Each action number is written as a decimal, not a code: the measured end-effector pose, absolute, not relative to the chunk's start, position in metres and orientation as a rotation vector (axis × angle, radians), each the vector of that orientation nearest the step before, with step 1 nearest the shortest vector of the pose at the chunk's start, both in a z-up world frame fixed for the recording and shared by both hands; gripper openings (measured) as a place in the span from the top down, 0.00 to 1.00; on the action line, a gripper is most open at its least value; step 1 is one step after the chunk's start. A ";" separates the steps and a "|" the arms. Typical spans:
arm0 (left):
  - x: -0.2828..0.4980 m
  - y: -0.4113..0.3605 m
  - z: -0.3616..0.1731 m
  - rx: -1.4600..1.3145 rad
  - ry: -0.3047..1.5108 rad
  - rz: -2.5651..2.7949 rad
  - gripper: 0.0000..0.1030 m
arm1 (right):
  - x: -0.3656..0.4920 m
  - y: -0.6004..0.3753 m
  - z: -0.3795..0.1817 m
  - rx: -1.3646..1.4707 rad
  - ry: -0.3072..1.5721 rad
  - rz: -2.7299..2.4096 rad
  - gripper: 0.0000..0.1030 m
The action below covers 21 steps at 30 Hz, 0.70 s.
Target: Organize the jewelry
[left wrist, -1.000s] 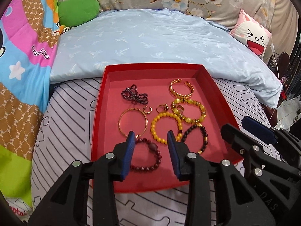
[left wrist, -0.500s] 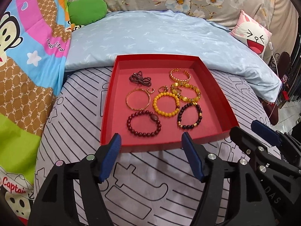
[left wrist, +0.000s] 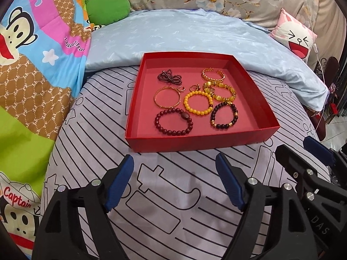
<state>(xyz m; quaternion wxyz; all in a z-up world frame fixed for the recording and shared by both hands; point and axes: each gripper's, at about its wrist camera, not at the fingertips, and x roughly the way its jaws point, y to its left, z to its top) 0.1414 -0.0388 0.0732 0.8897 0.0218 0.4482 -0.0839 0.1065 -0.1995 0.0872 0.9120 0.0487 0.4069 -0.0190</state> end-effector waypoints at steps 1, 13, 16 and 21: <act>0.140 -0.038 0.072 0.042 0.933 -0.172 0.28 | 0.106 -0.200 0.086 0.102 0.841 -0.042 0.36; 0.134 -0.034 0.066 0.034 0.945 -0.148 0.21 | 0.097 -0.200 0.082 0.093 0.849 -0.080 0.26; 0.133 -0.031 0.065 0.024 0.947 -0.136 0.19 | 0.097 -0.201 0.081 0.104 0.857 -0.078 0.19; 0.132 -0.028 0.063 0.014 0.949 -0.122 0.16 | 0.097 -0.203 0.077 0.130 0.878 -0.070 0.18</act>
